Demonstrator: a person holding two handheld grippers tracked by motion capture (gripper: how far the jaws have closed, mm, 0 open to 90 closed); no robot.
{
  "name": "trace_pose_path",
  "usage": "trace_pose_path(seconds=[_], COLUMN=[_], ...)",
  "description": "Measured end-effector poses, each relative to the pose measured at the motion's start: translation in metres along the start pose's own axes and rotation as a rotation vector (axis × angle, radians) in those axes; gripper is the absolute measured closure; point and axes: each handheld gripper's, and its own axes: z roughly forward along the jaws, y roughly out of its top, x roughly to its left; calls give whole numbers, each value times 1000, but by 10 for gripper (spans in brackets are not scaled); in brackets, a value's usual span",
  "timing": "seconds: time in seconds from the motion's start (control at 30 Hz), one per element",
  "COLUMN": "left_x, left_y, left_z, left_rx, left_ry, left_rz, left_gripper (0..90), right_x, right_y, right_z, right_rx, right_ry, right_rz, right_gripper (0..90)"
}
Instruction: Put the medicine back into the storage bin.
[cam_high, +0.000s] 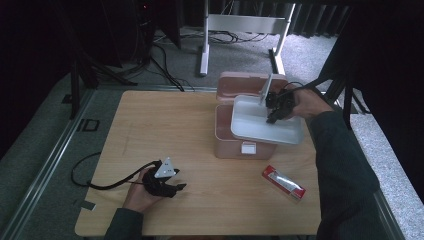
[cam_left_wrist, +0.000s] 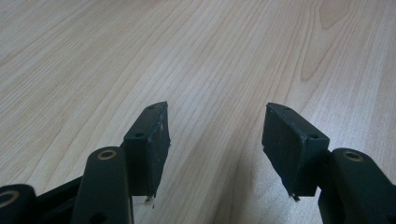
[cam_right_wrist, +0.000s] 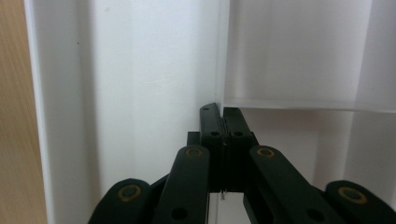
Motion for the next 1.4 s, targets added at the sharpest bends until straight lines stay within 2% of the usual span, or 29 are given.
trace_pose_path(seconds=[0.2, 0.6, 0.87, 1.0, 1.17, 1.4], left_x=[0, 0, 0, 0, 0, 0], left_y=[0, 0, -1, -1, 0, 0], left_z=[0, 0, -2, -1, -1, 0], left_rx=[-2, 1, -4, 0, 1, 0], left_ry=[-3, 0, 3, 2, 0, -2], left_rz=[0, -2, -3, -1, 0, -3], left_gripper=[419, 416, 416, 415, 416, 415], right_x=[-1, 1, 5, 7, 7, 4], right_y=[-29, -94, -116, -129, -146, -162], right_z=[-7, -9, -10, -10, -11, -9], right_rx=[4, -5, -5, -25, -49, -88], right_ry=[-5, -25, -40, -50, -92, -153], right_rz=[56, 228, 292, 331, 410, 548], right_gripper=[896, 895, 897, 897, 897, 897])
